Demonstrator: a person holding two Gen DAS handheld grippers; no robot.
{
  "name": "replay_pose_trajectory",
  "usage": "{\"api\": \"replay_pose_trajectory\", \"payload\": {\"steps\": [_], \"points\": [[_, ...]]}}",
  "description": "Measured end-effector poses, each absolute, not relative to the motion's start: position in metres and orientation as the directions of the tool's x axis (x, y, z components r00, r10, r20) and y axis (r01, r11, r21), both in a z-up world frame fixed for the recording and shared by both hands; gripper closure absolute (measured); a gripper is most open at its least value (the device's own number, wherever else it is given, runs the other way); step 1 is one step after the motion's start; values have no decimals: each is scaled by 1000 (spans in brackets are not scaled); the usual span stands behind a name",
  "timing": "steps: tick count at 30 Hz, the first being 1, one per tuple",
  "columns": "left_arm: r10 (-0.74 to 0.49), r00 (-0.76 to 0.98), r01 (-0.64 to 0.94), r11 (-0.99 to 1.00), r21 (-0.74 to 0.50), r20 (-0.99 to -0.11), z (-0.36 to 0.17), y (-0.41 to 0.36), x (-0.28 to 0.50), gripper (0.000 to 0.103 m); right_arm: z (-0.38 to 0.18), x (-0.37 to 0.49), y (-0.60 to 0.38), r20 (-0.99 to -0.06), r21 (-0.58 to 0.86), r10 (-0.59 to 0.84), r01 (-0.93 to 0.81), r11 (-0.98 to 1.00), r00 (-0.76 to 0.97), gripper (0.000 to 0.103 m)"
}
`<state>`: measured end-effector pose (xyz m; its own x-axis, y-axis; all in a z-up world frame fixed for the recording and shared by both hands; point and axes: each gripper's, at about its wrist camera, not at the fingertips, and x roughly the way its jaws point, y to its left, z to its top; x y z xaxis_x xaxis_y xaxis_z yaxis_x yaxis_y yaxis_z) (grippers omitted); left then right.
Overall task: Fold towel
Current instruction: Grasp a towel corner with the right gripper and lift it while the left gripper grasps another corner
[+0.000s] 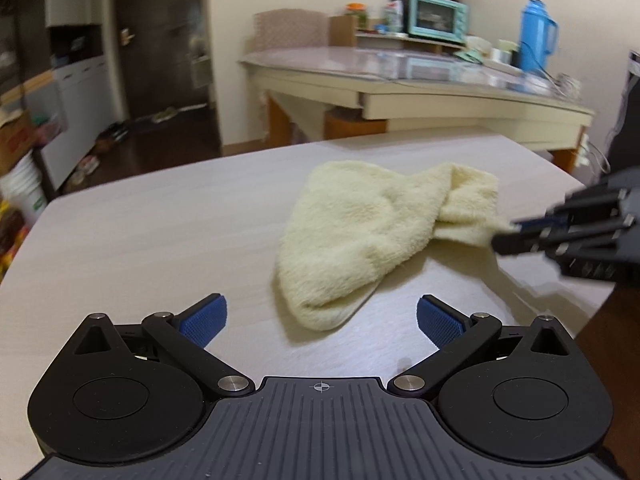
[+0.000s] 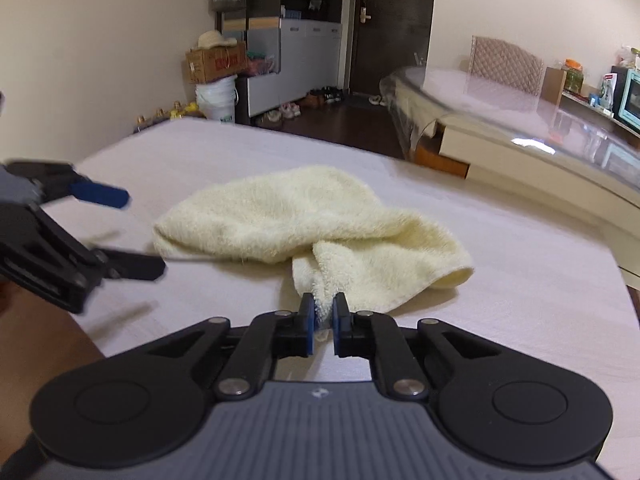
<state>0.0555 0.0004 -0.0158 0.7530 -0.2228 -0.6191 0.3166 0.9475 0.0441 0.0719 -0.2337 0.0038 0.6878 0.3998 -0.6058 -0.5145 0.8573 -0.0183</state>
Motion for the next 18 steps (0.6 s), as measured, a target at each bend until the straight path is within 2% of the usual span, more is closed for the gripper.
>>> {"api": "replay_pose_trajectory", "payload": {"steps": [12,13,15,16,18], "points": [[-336,739,457,887,69,-583,-12,-29,47,3,79,55,-282,-508,-3,436,-507,862,743,94],[-346,736,468,881,67,-581,-12,-31,45,6,81,56,-283,-506,5,444,-512,859,739,94],[-355,722,484,873,67,-594,-15,-36,46,28,85,58,-283,-504,13,459,-525,851,731,94],[-360,715,492,868,66,-599,-16,-39,46,47,87,58,-282,-501,8,461,-529,849,732,94],[-368,701,508,859,66,-611,-19,-43,46,49,92,59,-282,-490,1,467,-535,845,736,94]]}}
